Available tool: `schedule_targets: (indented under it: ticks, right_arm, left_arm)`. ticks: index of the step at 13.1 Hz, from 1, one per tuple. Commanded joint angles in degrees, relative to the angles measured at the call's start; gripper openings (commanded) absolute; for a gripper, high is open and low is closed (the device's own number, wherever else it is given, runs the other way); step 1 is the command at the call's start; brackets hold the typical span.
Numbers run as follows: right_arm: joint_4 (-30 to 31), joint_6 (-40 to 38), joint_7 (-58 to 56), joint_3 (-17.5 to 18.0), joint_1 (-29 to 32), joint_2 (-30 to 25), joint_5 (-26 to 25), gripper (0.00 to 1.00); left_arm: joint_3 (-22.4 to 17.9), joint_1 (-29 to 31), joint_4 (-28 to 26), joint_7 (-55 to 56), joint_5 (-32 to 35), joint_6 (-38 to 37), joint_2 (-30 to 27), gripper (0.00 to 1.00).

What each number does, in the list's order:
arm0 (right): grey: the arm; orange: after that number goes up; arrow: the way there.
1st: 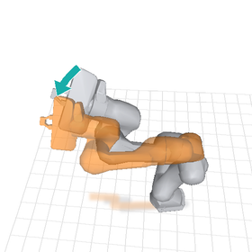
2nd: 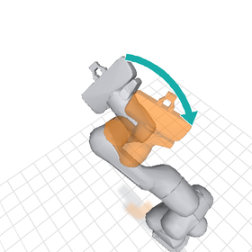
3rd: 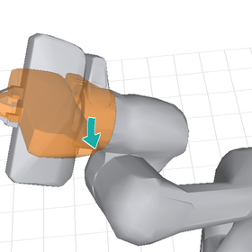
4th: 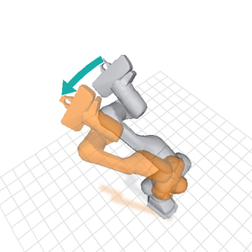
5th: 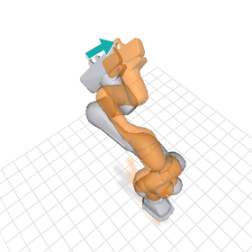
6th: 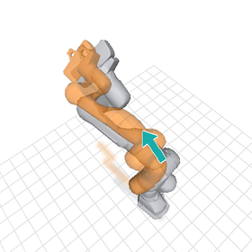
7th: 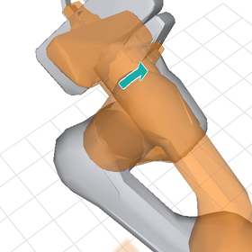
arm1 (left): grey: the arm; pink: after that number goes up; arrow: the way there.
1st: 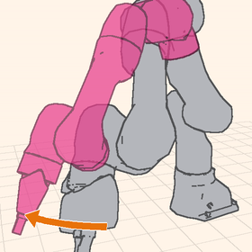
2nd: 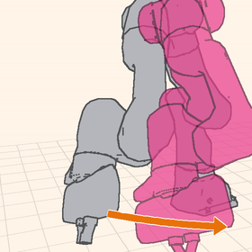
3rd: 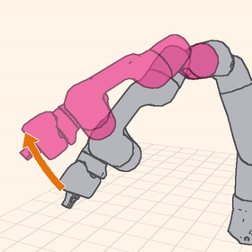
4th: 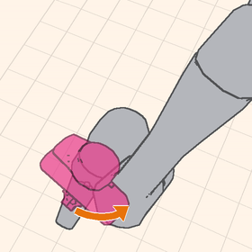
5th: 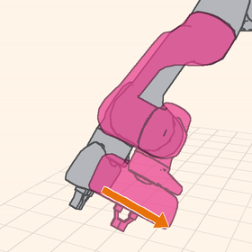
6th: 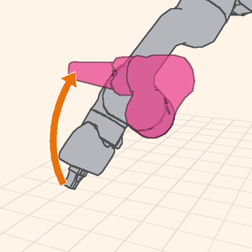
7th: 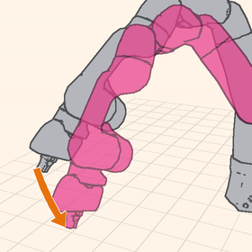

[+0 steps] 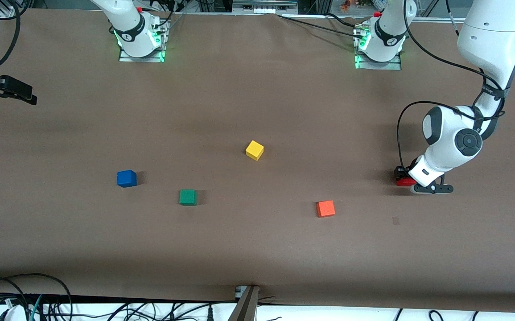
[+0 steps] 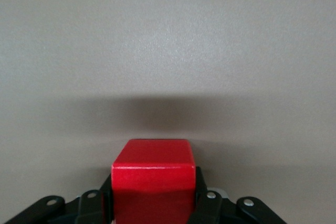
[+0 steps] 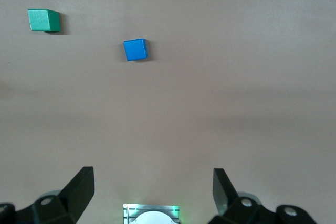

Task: Pass red block to right arm, stack on blue
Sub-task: 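Lift the red cube with the left gripper while the right gripper approaches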

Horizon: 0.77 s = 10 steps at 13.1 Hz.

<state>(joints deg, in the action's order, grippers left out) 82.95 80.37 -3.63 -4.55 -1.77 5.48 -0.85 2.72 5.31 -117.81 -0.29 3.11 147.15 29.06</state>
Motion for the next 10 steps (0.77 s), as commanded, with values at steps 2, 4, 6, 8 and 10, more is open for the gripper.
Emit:
schedule_targets:
  ticks: [2,4,6,8,10]
  right_arm:
    - [-1.21,-0.91,-0.15,0.42,-0.16,3.22,-0.11,1.0]
    - [-1.3,-0.83,-0.24,0.51,-0.43,3.31,0.15,1.0]
    - [-1.21,-0.65,-0.67,0.51,-0.69,3.92,0.24,1.0]
    - [-1.12,-1.18,-0.94,0.6,-0.78,5.33,2.94,1.0]
    - [-1.03,-0.91,-0.42,0.6,-0.87,7.17,9.95,1.0]
  left_arm:
    - [1.32,0.23,1.88,-1.03,-0.82,-4.22,-3.21,0.0]
    - [2.38,0.23,5.12,-2.95,-0.91,-9.67,-4.36,0.0]
    - [2.47,0.23,10.21,-7.6,-1.0,-13.45,-4.1,0.0]
    - [2.73,-0.12,14.17,-8.85,-1.96,-18.98,-4.18,0.0]
    - [4.13,0.14,18.47,-11.64,-6.51,-24.78,-4.18,0.0]
